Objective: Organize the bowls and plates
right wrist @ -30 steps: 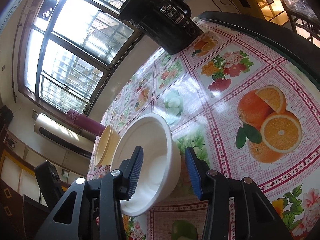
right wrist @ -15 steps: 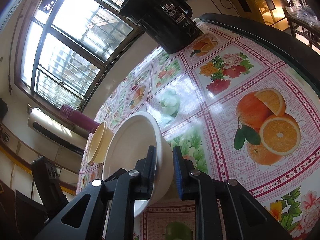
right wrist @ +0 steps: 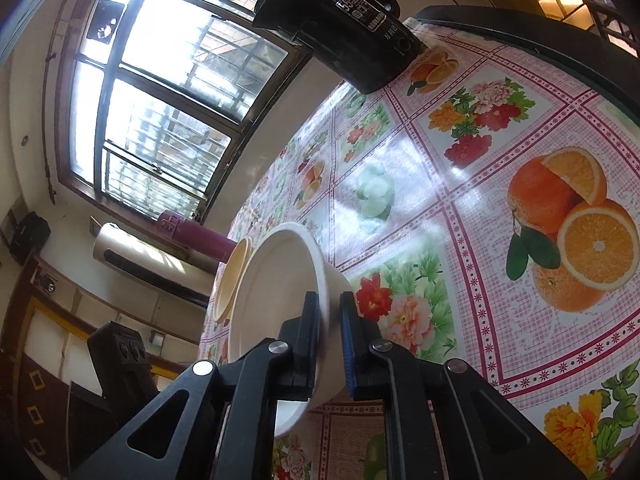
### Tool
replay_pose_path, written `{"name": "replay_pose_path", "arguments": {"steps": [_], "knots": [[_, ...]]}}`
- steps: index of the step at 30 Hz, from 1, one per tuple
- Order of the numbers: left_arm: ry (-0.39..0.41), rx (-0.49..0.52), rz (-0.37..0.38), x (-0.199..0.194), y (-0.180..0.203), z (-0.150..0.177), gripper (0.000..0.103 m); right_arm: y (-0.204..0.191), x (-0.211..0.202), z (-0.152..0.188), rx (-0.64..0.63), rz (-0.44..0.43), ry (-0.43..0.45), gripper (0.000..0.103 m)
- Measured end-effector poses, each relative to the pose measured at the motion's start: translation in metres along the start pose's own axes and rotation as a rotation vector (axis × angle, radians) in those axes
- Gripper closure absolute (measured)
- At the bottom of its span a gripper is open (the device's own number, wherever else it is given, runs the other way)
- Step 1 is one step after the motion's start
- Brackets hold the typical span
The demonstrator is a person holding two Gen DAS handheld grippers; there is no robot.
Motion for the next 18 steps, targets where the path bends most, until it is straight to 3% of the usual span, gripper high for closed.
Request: {"name": "replay_pose_path", "arguments": {"steps": [3, 8, 18], "knots": [[0.007, 0.005, -0.010, -0.010, -0.003, 0.006, 0.083, -0.007, 0.004, 0.006, -0.043, 0.007, -0.005, 0.092], [0.021, 0.003, -0.033, -0.027, -0.013, 0.015, 0.083, -0.017, 0.006, 0.018, -0.007, -0.064, -0.039, 0.092], [0.096, -0.020, -0.134, -0.089, -0.059, 0.037, 0.082, -0.057, 0.024, 0.079, 0.032, -0.205, -0.124, 0.093]]}}
Point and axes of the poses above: each gripper's, at about its wrist camera, not at the fingertips, and x roughly the way its jaws point, y to its right, z to its underside, the point moved 9 cm from there along x, roughly the way its jaws point, and after that the axes turned 6 degrees about x, right-handed, at the moved point
